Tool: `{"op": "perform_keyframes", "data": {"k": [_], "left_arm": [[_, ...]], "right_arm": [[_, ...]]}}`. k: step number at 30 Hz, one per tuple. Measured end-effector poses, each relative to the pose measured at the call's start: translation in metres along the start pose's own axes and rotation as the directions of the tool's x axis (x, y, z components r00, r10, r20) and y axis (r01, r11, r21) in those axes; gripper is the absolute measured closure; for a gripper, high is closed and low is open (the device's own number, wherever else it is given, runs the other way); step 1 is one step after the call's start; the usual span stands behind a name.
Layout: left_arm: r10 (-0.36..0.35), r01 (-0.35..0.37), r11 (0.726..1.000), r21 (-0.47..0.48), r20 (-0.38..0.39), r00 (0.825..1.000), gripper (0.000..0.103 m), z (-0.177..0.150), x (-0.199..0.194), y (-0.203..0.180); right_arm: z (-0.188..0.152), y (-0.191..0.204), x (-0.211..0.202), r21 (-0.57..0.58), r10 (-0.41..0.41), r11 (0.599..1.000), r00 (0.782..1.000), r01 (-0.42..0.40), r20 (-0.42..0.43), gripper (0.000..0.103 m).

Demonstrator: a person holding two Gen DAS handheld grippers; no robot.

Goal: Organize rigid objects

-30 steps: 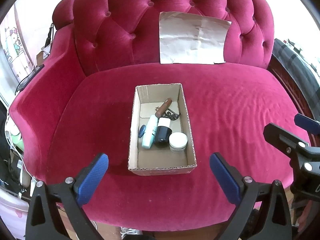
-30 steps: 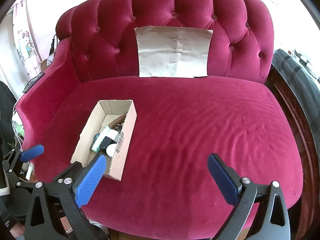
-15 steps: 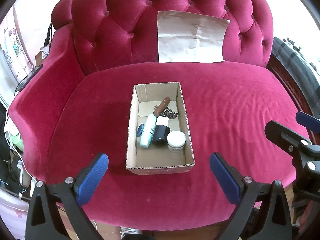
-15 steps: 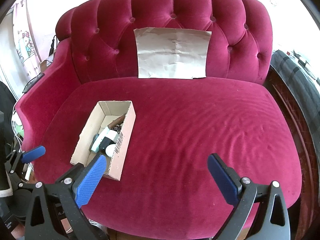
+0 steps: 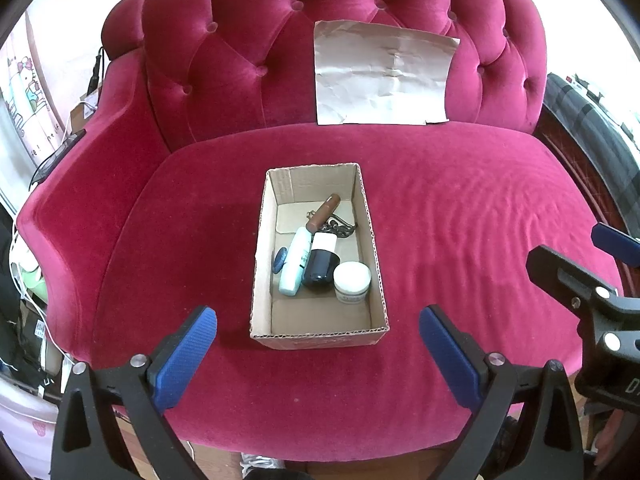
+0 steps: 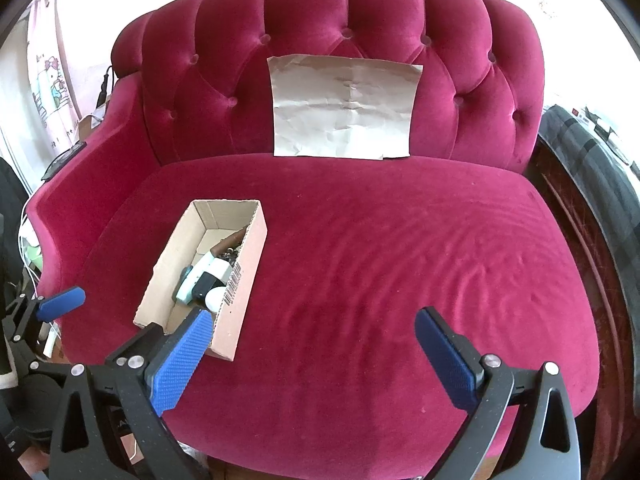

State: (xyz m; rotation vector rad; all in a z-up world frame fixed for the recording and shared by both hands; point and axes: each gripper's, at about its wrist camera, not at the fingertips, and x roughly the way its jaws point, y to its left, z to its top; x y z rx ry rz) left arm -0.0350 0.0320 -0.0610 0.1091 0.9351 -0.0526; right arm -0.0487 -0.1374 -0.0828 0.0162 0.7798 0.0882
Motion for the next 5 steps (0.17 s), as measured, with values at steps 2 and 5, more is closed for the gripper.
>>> {"op": "perform_keyframes", "data": {"k": [2,5], "left_arm": [[0.0,0.0,1.0,0.0,0.005,1.0,0.0,-0.0003,-0.0002,-0.0009],[-0.004,0.004,1.0,-0.001,0.003,1.0,0.0,-0.0001,0.0014,-0.0018]], "right_arm": [[-0.0005,-0.0005,-0.0003,0.003,-0.001,1.0,1.0,0.001,0.002,0.0],[-0.0007,-0.0017,-0.0003,0.007,-0.001,1.0,1.0,0.001,0.005,0.0]]}}
